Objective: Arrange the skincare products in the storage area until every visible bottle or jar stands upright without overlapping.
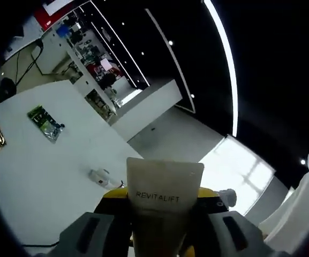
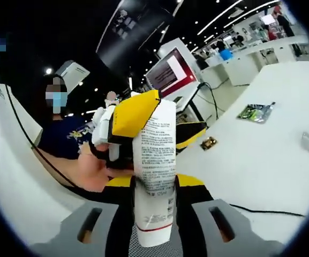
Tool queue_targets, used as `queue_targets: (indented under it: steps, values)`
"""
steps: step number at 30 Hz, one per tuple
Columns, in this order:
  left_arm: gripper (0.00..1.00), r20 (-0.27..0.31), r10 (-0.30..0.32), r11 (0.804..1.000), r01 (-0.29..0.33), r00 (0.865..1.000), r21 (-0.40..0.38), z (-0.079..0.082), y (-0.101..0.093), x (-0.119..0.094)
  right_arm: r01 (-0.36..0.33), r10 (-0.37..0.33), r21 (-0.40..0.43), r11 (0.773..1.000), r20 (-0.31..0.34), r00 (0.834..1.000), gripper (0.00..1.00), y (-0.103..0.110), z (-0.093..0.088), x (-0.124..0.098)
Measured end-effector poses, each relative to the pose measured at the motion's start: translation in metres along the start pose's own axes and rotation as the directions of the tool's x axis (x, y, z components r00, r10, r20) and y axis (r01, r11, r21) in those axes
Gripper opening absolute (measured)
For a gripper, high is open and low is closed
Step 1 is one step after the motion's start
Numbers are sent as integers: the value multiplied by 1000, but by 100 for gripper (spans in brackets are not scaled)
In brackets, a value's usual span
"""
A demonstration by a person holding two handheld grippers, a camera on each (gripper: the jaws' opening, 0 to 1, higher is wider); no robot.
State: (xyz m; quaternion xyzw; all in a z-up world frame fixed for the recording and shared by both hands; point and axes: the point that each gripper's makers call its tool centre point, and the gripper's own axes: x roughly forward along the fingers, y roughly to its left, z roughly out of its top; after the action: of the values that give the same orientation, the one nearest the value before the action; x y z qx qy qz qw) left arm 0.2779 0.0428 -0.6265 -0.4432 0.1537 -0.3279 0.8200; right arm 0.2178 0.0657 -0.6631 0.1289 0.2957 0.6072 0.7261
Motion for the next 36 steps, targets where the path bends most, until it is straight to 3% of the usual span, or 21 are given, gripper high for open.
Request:
queue_targets:
  steps: [10,14,19,22,26,27,28,30,32,36]
  values:
    - [43,45,131,991,-130,990,-26,1,25,-2,166,-167,-28,986,-38,985,28,-14,-11,5]
    - [43,83,144,989,-141,986,-47,6,25,4,219,-242,-160,962,-143,960,31,-23,-31,8]
    - [43,84,194,980,-197,977,33,11,26,9,312,-351,-249,917,-135,926,27,-37,-23,8]
    - [43,87,195,980,-198,977,33,11,26,9,293,-325,-210,933,-138,935,25,-37,-23,8]
    - [45,61,168,984,-170,984,43,7,24,8,270,-304,-218,938,-140,942,23,-38,-26,2]
    - [45,43,153,987,-155,987,49,3,23,8,260,-294,-216,941,-143,945,22,-38,-27,0]
    - [45,34,120,990,-122,992,74,0,19,9,225,-249,-162,961,-146,957,22,-34,-29,-1]
    - [45,35,94,994,-96,995,58,-1,16,10,196,-209,-114,974,-118,971,21,-33,-28,-5]
    - [45,12,37,997,-38,999,73,-5,10,12,174,-188,-115,978,-128,974,20,-32,-30,-8]
    - [43,17,-55,997,54,998,53,0,-2,10,54,-54,-1,999,-81,995,20,-20,-21,-12]
